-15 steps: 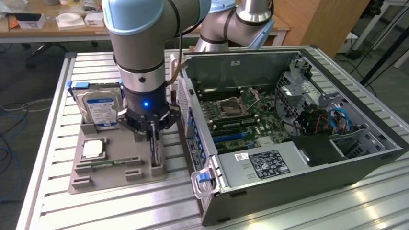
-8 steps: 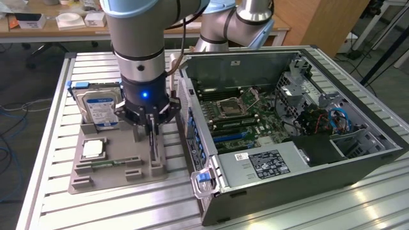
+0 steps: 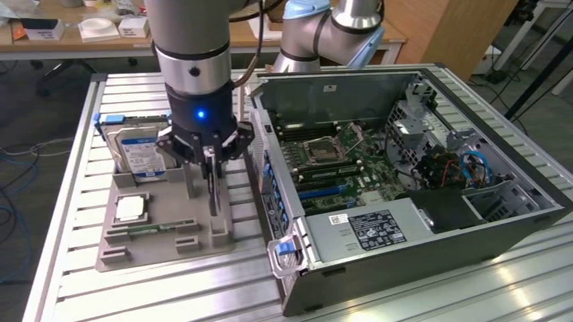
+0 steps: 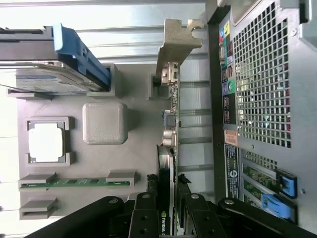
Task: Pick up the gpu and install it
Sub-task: 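Pick up the gpu and move the gpu toward the slot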
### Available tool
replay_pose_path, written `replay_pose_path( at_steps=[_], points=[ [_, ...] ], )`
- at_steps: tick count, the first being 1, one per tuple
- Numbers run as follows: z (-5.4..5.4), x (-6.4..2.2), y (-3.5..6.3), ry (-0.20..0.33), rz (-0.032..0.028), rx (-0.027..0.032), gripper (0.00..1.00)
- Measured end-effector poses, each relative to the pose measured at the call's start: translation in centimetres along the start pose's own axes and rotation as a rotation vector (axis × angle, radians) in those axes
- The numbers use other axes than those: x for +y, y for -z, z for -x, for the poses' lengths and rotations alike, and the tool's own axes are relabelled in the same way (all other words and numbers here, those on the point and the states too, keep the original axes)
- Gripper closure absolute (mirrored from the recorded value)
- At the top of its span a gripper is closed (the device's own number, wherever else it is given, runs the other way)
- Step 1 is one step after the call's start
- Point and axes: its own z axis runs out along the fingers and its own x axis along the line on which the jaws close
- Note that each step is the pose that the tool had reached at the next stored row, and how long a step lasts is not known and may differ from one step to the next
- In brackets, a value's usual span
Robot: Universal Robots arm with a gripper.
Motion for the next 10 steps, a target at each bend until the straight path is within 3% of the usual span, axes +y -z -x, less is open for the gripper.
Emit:
replay_pose_path(
  at_steps=[10],
  points=[
    [0.1, 0.17, 3.91, 0.0, 0.0001, 0.0, 0.74]
  ],
)
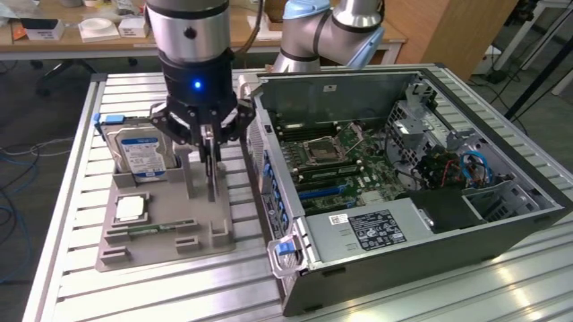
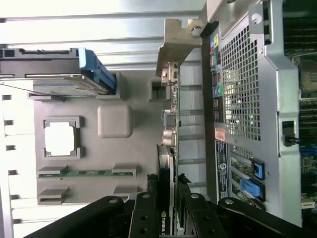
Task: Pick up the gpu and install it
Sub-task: 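Pick up the gpu and move the gpu toward the slot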
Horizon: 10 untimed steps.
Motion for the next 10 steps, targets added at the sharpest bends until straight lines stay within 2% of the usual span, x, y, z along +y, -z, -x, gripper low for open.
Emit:
replay_pose_path(
  at_steps=[10],
  points=[
    [0.1, 0.17, 3.85, 0.0, 0.0, 0.0, 0.74]
  ],
)
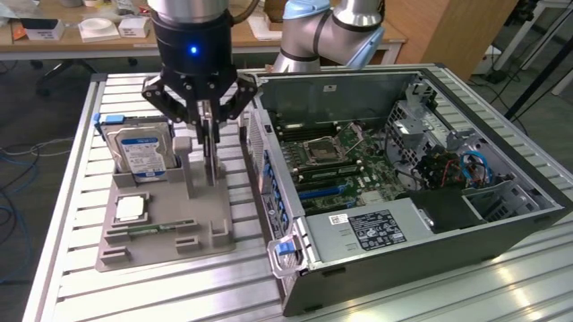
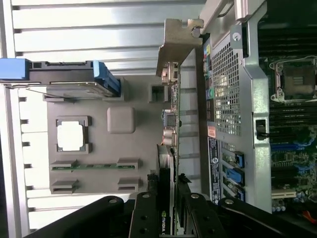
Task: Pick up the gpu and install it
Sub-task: 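Pick up the gpu and move the gpu toward the slot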
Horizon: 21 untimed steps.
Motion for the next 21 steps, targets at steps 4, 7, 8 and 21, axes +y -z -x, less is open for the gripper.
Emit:
replay_pose_path(
  at_steps=[4, 7, 8, 21],
  points=[
    [0.0, 0.07, 1.54, 0.0, 0.0, 0.0, 0.74],
    [0.1, 0.12, 2.83, 0.0, 0.0, 0.0, 0.74],
    [0.1, 0.14, 3.25, 0.0, 0.0, 0.0, 0.74],
    [0.6, 0.26, 5.47, 0.0, -0.0002, 0.0007, 0.74]
  ],
)
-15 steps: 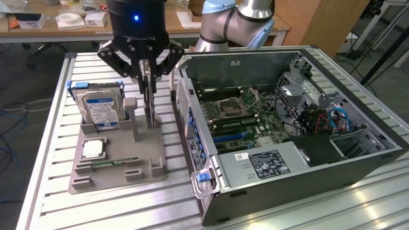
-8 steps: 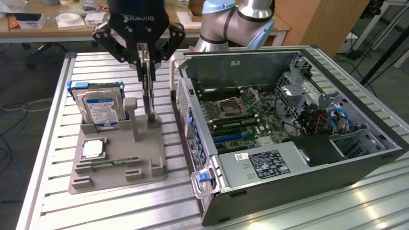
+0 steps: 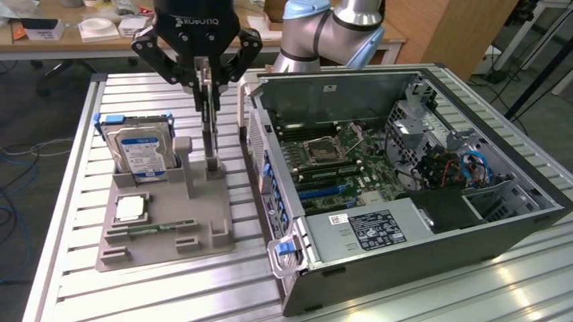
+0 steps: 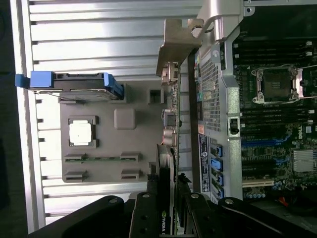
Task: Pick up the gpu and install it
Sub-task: 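Pick up the gpu and move the gpu toward the slot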
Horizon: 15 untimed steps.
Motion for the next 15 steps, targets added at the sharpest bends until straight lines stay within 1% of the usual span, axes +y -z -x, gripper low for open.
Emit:
replay_pose_path(
  at_steps=[3, 7, 15],
  points=[
    [1.0, 0.08, -0.04, 0.0, -0.0001, 0.0023, 0.74],
    [2.6, 0.19, -0.08, 0.002, -0.0004, 0.007, 0.74],
    [3.4, 0.25, -0.12, 0.007, -0.0002, 0.0073, 0.74]
  ],
)
